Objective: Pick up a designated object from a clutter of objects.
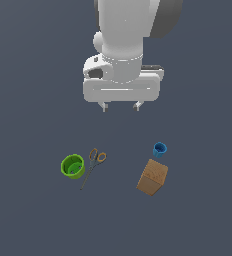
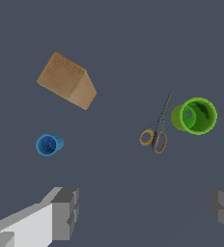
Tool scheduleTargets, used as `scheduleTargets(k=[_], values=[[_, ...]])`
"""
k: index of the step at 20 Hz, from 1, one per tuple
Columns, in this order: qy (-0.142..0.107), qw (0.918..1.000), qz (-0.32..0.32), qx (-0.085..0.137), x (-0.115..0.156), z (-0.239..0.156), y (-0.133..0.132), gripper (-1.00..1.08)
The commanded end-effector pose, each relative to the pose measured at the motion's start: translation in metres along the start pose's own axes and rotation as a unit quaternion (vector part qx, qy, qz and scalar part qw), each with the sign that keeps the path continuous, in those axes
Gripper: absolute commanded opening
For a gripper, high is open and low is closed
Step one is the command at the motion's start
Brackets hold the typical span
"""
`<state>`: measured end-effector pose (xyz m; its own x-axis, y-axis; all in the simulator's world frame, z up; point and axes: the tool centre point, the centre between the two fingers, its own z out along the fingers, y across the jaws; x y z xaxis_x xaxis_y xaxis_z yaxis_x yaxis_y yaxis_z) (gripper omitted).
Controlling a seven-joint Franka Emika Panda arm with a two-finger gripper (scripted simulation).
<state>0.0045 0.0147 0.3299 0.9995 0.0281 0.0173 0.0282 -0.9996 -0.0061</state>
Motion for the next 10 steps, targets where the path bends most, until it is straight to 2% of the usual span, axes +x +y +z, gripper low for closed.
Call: scheduleTargets(k=[1, 10], values=[[0.000, 1.0000, 0.000, 0.000, 0.0000, 0.0000, 0.0000, 0.28], [0.002, 1.0000, -0.001, -0.006, 0.0034, 0.0014, -0.0012, 0.28]])
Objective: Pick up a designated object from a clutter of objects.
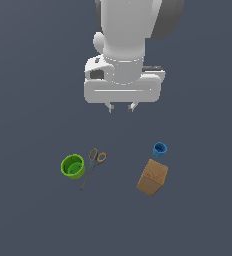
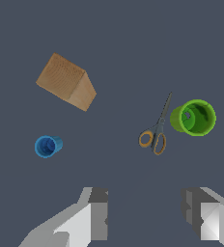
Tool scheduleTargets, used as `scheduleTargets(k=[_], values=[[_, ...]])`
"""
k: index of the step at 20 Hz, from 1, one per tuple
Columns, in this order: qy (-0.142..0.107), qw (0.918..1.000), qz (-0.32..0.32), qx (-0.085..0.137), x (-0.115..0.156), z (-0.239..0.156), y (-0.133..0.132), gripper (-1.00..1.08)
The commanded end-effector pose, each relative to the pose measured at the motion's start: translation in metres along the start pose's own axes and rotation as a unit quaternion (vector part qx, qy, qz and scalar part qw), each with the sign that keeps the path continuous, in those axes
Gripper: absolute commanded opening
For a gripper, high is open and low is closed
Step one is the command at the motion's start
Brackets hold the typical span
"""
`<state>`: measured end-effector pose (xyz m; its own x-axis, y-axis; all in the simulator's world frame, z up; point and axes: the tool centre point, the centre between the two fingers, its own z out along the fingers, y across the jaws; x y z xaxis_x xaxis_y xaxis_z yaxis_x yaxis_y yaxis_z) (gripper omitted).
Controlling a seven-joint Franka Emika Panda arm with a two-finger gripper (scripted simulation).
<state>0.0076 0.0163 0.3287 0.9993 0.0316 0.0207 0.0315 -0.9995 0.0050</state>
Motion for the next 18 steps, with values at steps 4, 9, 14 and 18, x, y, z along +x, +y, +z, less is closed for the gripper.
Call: scheduleTargets(k=[4, 9, 14, 18], values=[[0.000, 1.0000, 0.009, -0.001, 0.001, 0.003, 0.002, 0.28], [0.001, 0.9994, 0.036, -0.004, 0.005, 0.010, 0.009, 0.28], [0.001, 0.9968, 0.079, -0.010, 0.010, 0.023, 0.019, 0.28], [0.003, 0.9919, 0.126, -0.016, 0.014, 0.037, 0.031, 0.28]])
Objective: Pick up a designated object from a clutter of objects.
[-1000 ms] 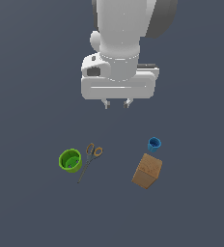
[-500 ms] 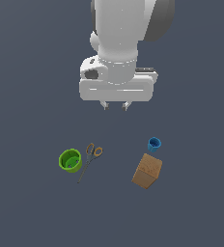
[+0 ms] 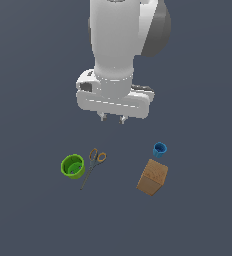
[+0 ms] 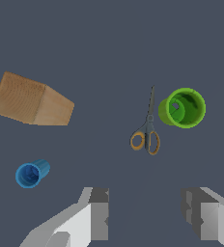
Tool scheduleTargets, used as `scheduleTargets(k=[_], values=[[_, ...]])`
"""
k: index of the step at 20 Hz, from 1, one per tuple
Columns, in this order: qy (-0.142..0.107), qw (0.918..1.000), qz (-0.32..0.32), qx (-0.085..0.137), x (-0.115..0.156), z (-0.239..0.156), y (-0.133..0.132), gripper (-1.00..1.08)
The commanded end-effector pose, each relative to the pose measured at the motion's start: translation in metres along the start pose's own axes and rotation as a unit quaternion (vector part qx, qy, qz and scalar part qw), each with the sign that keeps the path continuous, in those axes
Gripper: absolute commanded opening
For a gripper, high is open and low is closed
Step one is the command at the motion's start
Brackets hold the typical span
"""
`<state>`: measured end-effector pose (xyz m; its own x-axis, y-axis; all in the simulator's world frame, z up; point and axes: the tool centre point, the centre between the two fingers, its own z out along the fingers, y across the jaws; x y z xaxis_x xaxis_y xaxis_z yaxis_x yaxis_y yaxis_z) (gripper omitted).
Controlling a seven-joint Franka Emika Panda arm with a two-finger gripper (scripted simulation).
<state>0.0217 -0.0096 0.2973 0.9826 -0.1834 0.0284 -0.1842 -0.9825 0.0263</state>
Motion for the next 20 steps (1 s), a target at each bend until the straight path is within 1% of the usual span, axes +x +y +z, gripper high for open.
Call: scheduleTargets(k=[1, 5, 10, 15, 20], values=[[0.001, 0.9995, 0.032, -0.004, 0.005, 0.010, 0.007, 0.28], [0.003, 0.9960, 0.088, -0.012, 0.012, 0.028, 0.019, 0.28], [0.008, 0.9873, 0.157, -0.022, 0.020, 0.050, 0.035, 0.28], [0.013, 0.9738, 0.225, -0.033, 0.027, 0.072, 0.051, 0.28], [0.021, 0.9560, 0.290, -0.043, 0.032, 0.093, 0.067, 0.28]])
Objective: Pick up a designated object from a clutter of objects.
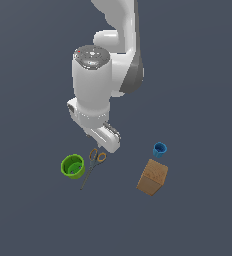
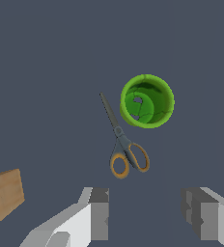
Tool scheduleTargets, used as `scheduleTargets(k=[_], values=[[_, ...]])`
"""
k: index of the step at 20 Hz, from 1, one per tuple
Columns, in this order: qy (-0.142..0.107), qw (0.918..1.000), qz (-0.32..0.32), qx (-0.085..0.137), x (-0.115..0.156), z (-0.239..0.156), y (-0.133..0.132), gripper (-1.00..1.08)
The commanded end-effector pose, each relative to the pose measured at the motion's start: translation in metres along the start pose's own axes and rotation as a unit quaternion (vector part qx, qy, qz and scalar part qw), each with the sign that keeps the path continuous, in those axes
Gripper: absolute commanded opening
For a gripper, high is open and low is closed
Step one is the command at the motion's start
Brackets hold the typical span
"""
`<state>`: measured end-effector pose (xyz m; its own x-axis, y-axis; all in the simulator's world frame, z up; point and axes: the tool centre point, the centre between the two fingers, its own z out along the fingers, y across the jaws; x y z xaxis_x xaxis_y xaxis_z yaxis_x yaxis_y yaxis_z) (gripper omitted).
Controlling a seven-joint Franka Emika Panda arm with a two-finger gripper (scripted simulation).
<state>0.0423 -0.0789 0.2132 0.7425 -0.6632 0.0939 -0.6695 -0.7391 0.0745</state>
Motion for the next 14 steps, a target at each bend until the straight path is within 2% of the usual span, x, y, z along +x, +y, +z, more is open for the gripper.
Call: scheduleTargets(k=[1, 7, 14], values=[[0.004, 0.9994, 0.034, -0.005, 0.006, 0.012, 0.005, 0.28], [0.016, 0.9933, 0.113, -0.016, 0.018, 0.039, 0.018, 0.28], [0.032, 0.9784, 0.202, -0.027, 0.031, 0.070, 0.035, 0.28]])
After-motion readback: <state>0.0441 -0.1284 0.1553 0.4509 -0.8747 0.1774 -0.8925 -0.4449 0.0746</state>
